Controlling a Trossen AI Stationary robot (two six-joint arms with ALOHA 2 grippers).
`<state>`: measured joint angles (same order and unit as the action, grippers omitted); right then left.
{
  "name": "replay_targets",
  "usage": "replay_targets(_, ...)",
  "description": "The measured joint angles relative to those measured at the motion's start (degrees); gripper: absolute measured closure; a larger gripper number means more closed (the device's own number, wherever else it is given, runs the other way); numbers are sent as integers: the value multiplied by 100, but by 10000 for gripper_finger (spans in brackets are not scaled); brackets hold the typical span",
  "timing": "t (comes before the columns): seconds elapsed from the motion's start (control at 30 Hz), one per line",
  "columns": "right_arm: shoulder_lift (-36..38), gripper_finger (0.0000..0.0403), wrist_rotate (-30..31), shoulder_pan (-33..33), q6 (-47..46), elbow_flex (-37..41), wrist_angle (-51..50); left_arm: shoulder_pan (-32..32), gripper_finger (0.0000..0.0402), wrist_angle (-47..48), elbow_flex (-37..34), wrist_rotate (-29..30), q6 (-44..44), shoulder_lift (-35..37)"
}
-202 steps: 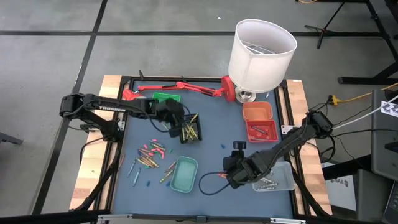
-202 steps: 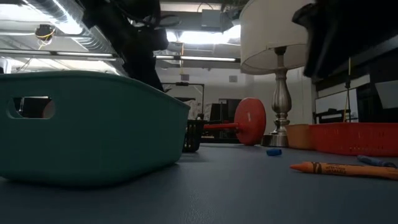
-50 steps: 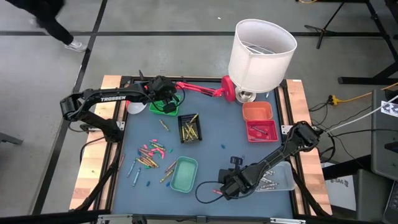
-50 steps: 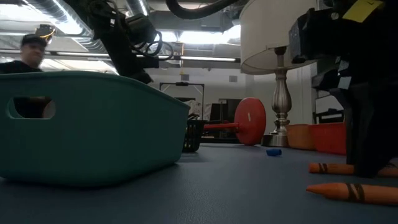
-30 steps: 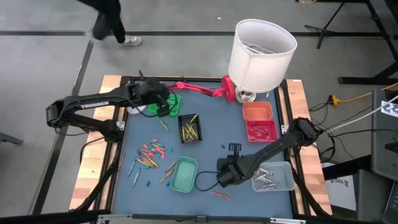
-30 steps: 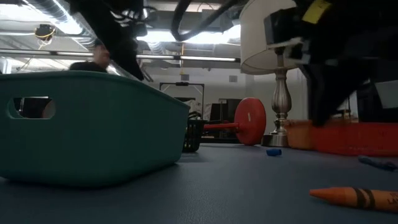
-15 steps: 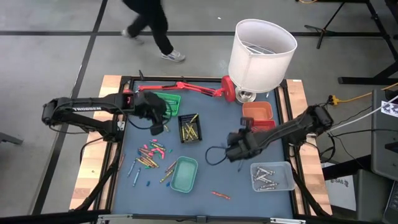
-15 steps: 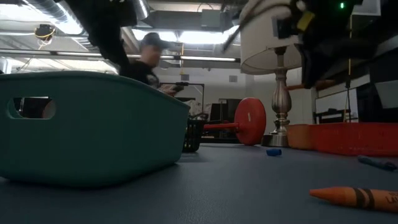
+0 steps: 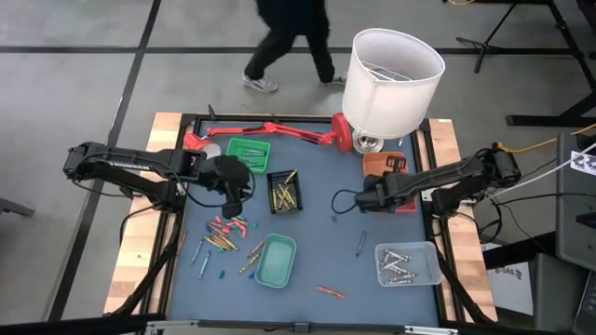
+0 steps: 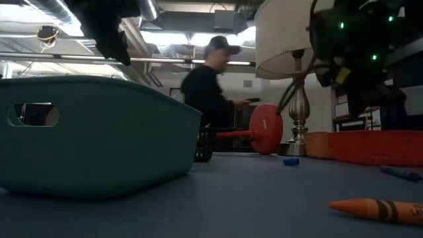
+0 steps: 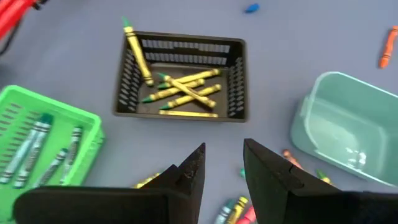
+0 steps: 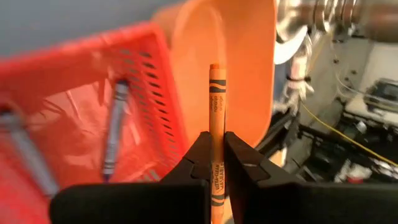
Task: Sort crayons
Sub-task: Put the orange crayon into the orange bin
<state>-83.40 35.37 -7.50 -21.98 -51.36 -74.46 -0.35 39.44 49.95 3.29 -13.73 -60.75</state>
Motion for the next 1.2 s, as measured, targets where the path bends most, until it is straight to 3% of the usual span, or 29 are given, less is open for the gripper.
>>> replay_targets(0.3,0,384,250,599,600,452,349,-732,309,2,0,2,-598,-2)
replay_targets(0.63,0,384,256,955,601,462,457,-1740,309,116,-6,199,-1920,-98)
replay_targets(0.97,0,384,258,942,603,462,752,-2695,309,149,-9,188,-3627,-832)
replay_targets(1.2,0,373,259,942,603,461,780,-3328,309,-454,-9,170,-4646,-1428)
